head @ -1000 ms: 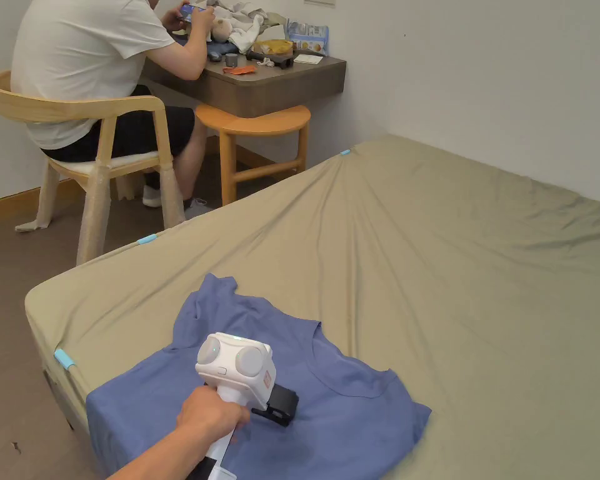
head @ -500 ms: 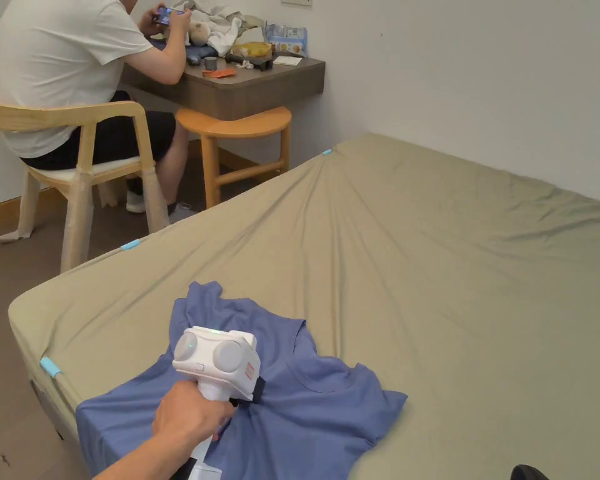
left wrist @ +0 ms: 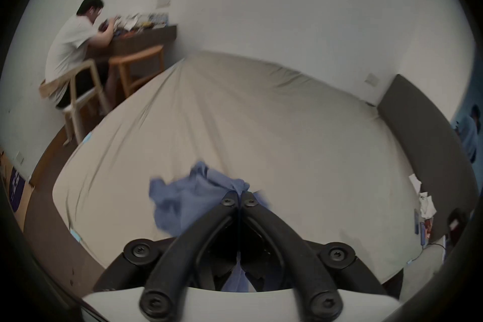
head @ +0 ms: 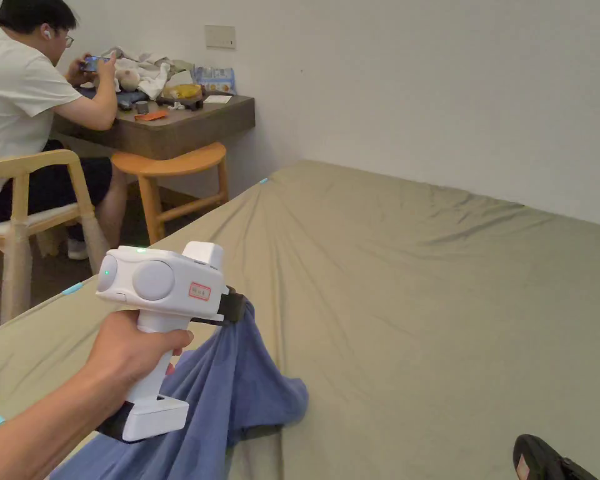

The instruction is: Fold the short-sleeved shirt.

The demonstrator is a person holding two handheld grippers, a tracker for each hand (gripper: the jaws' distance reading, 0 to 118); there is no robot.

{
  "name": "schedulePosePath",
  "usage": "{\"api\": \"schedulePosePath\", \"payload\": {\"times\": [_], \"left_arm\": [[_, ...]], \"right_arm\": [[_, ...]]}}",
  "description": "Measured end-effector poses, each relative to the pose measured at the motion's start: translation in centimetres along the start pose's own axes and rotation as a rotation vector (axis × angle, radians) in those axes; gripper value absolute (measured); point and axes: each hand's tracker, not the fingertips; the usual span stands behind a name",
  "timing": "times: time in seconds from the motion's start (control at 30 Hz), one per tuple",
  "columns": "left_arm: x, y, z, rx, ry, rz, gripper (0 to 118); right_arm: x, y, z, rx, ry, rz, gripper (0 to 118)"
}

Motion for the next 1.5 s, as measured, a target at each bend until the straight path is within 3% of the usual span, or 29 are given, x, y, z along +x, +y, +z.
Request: {"api": "schedulePosePath", "payload": {"times": [0.43, 0.8, 0.97, 1.07, 1.2, 1.33, 1.5], "left_arm": [[23.9, 9.2, 6.8, 0.216, -0.293, -0.349, 0], [38.1, 10.3, 3.3, 0.205, -0.489, -0.397, 0], [42.6, 6.3, -1.5, 0.119, -0.531, -0.428, 0], [45.0, 1.0, -5.6, 0.036, -0.551, -0.478, 0], [46.9, -8.4, -12.2, -0.148, -0.626, -0.412, 0], [48.4, -17.4, -17.0, -0.271, -0.573, -0.471, 0], [48.5, -24.0, -19.7, -0.315, -0.499, -0.549, 0]], "right_arm": [[6.5, -0.2, 9.8, 0.103, -0.217, -0.064, 1], [11.7, -1.8, 15.0, 0.101, -0.384, -0.104, 1], [13.3, -2.5, 15.6, 0.086, -0.434, -0.124, 1], [14.0, -2.9, 15.8, 0.077, -0.453, -0.137, 1], [15.0, -3.8, 15.6, 0.05, -0.474, -0.16, 1], [15.5, -4.1, 15.9, 0.032, -0.485, -0.168, 1], [15.7, -4.4, 16.2, 0.023, -0.5, -0.177, 1]]}}
